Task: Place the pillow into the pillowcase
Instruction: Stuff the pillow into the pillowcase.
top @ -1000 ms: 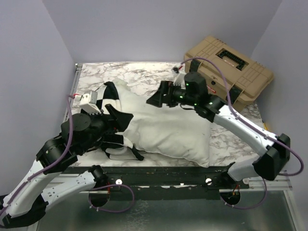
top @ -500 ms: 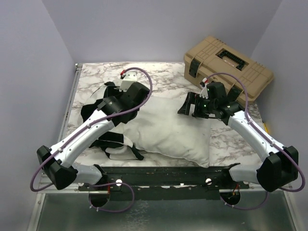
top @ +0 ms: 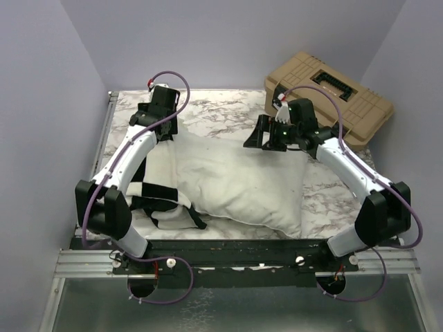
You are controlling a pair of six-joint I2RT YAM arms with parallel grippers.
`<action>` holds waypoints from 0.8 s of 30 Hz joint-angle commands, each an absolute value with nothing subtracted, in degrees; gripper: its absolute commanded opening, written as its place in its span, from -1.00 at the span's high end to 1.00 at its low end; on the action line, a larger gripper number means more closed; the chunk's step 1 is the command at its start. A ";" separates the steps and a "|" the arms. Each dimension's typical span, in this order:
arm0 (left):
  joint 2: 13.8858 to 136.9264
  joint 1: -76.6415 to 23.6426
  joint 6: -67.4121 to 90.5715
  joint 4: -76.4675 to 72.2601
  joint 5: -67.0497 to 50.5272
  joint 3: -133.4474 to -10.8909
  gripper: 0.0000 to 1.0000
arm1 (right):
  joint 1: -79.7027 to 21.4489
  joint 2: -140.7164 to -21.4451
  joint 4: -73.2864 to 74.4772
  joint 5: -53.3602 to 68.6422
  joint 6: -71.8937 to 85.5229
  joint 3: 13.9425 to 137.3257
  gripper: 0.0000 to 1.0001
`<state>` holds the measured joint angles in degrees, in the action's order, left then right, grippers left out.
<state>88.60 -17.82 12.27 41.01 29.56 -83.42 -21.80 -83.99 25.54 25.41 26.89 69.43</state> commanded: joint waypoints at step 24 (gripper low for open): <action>85.84 -14.51 17.86 25.93 -14.41 -85.42 1.00 | -34.47 -142.24 -9.40 58.18 44.48 118.93 -0.74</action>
